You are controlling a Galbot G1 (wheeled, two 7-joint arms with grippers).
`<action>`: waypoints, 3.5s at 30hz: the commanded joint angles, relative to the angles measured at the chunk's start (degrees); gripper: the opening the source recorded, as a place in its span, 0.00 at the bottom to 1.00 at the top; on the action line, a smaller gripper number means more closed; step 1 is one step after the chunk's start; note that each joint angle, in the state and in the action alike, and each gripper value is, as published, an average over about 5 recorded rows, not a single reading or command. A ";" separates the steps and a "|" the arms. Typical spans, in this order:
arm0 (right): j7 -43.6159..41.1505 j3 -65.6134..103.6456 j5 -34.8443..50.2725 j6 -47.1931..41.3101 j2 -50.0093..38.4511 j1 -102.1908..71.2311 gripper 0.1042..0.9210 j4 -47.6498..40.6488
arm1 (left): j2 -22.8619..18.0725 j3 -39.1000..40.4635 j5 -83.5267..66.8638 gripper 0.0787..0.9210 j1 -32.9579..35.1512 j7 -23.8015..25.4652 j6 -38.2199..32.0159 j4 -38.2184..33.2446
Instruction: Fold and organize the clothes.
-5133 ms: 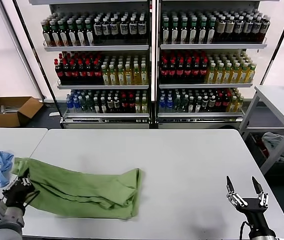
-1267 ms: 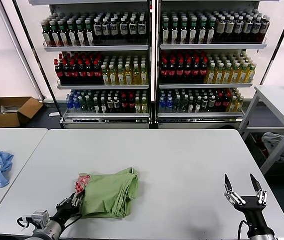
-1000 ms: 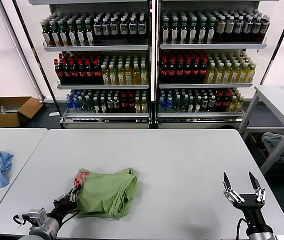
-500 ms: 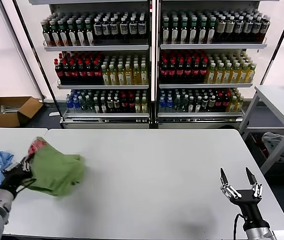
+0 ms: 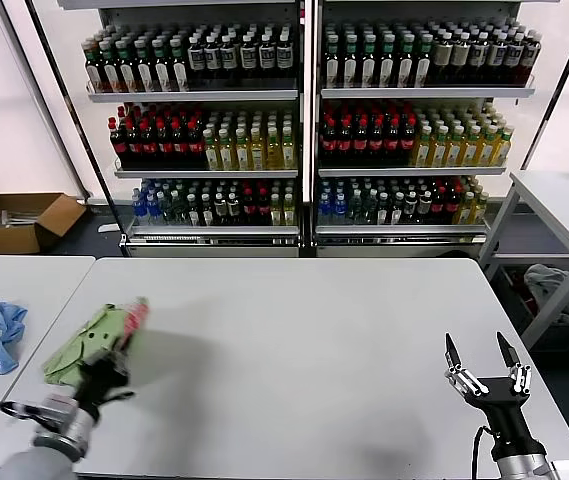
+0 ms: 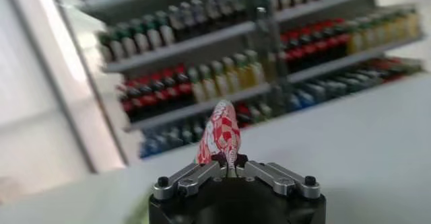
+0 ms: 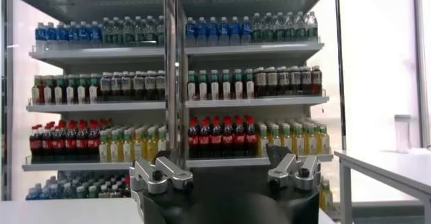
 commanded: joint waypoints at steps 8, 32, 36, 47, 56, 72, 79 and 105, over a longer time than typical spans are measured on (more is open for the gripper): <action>-0.17 -0.86 -0.61 -0.57 0.50 1.04 0.88 -0.20 | -8.05 33.76 -1.11 0.05 -22.84 -10.89 9.66 2.16; -0.11 -6.27 -2.67 -8.46 0.72 7.99 0.88 0.78 | -6.36 33.54 -0.17 0.37 -29.27 -21.86 13.43 -12.79; -1.71 -11.74 0.00 -18.33 0.40 14.98 0.88 0.31 | -3.56 22.14 -1.05 0.52 -22.32 -18.58 12.16 -17.66; 6.90 -42.35 18.80 -39.74 6.68 48.59 0.88 -13.40 | -4.29 6.52 -0.80 0.86 -4.64 -11.87 7.53 -20.06; 9.05 -49.69 22.88 -42.70 16.14 55.66 0.88 -24.57 | -5.75 6.43 0.40 0.88 -2.50 -11.15 6.69 -19.59; 4.77 -47.05 18.75 -40.76 20.22 53.69 0.87 -30.98 | -5.75 6.76 0.30 0.88 -2.98 -10.99 6.81 -17.95; 4.31 -46.67 17.61 -39.61 20.51 53.43 0.68 -32.00 | -5.74 6.77 0.16 0.88 -3.03 -10.96 6.81 -17.46; 2.47 -37.72 16.79 -37.25 7.07 50.85 0.02 -21.44 | -6.19 7.57 0.23 0.88 -2.98 -10.93 7.00 -17.16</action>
